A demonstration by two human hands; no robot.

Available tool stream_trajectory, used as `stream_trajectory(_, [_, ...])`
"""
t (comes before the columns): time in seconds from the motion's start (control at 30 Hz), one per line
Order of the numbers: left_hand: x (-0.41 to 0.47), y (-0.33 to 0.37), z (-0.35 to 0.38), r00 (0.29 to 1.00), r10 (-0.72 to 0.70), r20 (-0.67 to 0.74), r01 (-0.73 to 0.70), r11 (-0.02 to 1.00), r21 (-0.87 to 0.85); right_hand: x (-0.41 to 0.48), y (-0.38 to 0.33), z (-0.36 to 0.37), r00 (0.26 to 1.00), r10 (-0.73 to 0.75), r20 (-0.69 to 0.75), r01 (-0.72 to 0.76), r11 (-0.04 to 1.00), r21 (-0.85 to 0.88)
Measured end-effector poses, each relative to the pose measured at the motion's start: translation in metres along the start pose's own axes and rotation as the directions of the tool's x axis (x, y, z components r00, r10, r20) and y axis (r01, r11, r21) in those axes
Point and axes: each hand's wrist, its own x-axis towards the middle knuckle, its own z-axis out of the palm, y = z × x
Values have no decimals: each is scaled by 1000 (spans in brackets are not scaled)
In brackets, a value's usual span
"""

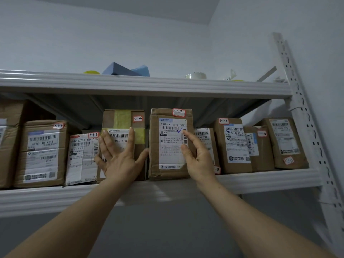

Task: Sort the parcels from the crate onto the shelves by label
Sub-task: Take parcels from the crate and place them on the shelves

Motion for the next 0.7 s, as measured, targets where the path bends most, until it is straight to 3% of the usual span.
stream_trajectory(0.3, [1,-3,1,1000,-5,-19,5,1000,-17,2,-2,7,999,46,27,-41,987,-155])
stream_trajectory(0.37, [0,-4,1,1000,-2,-16,1,1000,-19,-4,-5,9,997,73,21,-62,938,-341])
stream_trajectory(0.47, [0,-5,2,1000,-1,-19,1,1000,-20,-21,-9,14,988,84,126,9,798,-602])
stream_trajectory(0.7, [0,-4,4,1000,-14,-26,13,1000,-23,-21,-9,26,974,163,159,-14,738,-674])
